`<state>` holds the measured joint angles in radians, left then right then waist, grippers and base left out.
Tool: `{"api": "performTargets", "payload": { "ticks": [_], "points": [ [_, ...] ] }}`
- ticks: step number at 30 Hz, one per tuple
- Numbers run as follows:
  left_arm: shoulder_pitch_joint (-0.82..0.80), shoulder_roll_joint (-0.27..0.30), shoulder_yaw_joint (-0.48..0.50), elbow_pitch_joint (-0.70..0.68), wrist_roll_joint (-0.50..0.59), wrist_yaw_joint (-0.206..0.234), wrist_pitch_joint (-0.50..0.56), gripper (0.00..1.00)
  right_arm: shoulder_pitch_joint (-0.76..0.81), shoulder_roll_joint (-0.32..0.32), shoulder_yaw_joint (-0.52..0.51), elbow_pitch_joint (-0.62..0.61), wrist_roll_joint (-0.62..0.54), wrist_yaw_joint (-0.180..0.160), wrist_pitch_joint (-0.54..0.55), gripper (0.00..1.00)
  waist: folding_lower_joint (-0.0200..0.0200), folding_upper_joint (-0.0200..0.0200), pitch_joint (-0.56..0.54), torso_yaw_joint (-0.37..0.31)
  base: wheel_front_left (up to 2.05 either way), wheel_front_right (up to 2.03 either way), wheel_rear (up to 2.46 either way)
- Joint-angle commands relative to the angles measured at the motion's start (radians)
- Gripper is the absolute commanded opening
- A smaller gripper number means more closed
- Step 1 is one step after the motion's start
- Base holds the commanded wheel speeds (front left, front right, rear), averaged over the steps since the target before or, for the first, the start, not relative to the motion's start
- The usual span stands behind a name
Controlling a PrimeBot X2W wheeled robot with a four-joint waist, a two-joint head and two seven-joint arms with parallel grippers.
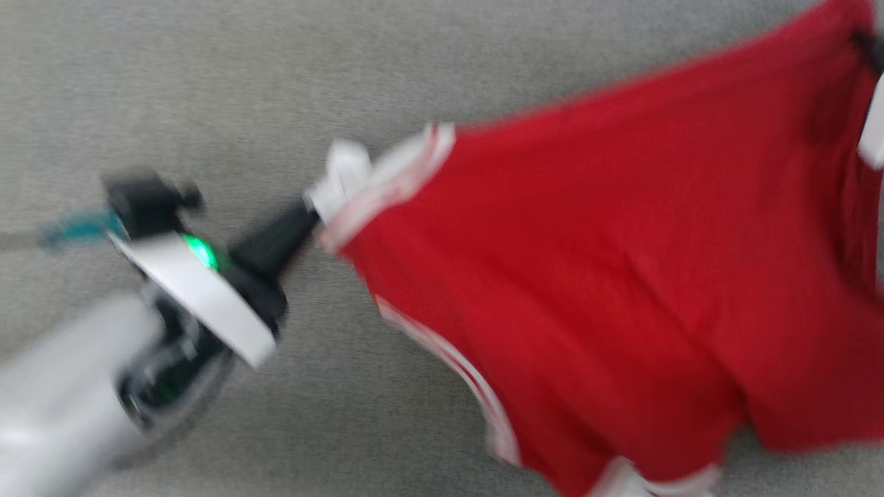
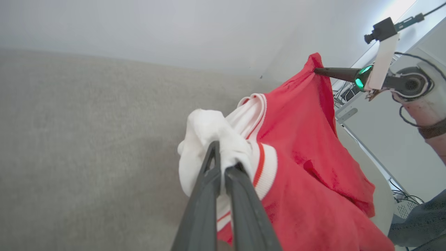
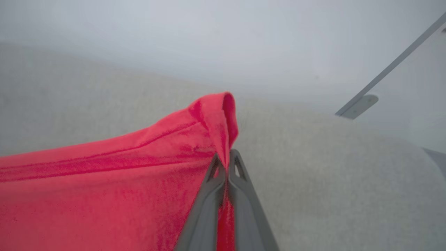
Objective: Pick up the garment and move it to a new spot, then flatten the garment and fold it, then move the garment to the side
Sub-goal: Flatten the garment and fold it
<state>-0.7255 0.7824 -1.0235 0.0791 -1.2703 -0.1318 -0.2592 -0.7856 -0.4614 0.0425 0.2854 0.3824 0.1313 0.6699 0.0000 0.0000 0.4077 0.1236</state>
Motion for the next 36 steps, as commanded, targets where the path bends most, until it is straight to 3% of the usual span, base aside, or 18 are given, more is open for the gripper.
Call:
{"api": "performTargets", "payload": {
  "ticks": [1, 10, 14, 20, 27, 32, 36],
  "points": [
    [-0.072, 0.018, 0.004, 0.008, -0.043, 0.002, 0.01, 0.0, -0.052, 0.016, -0.03, 0.011, -0.028, -0.001, -0.022, 0.0, 0.0, 0.0, 0.026, -0.027, 0.0, 0.0, 0.0],
    [-0.532, 0.052, 0.113, 0.191, -0.218, 0.003, 0.131, 0.0, -0.421, 0.164, -0.184, 0.131, -0.189, -0.003, -0.193, 0.0, 0.0, 0.0, 0.123, -0.118, 0.0, 0.0, 0.0],
    [-0.714, 0.031, 0.182, 0.311, -0.25, 0.003, 0.134, 0.0, -0.571, 0.223, -0.276, 0.191, -0.26, -0.004, -0.292, 0.0, 0.0, 0.0, 0.14, -0.145, 0.0, 0.0, 0.0],
    [-0.875, -0.004, 0.246, 0.395, -0.282, 0.004, 0.123, 0.0, -0.693, 0.25, -0.342, 0.285, -0.352, -0.005, -0.407, 0.0, 0.0, 0.0, 0.132, -0.158, 0.0, 0.0, 0.0],
    [-0.727, -0.021, 0.198, 0.277, -0.322, 0.002, 0.156, 0.0, -0.618, 0.251, -0.283, 0.373, -0.344, -0.003, -0.428, 0.0, 0.0, 0.0, 0.12, -0.144, 0.0, 0.0, 0.0],
    [-0.471, -0.001, 0.139, 0.126, -0.317, 0.002, 0.092, 0.0, -0.456, 0.228, -0.18, 0.4, -0.259, -0.003, -0.407, 0.0, 0.0, 0.0, 0.089, -0.129, 0.0, 0.0, 0.0],
    [-0.26, -0.001, 0.117, -0.004, -0.344, 0.002, 0.036, 0.0, -0.263, 0.181, -0.123, 0.329, -0.142, -0.003, -0.376, 0.0, 0.0, 0.0, 0.052, -0.11, 0.0, 0.0, 0.0]
  ]
}}
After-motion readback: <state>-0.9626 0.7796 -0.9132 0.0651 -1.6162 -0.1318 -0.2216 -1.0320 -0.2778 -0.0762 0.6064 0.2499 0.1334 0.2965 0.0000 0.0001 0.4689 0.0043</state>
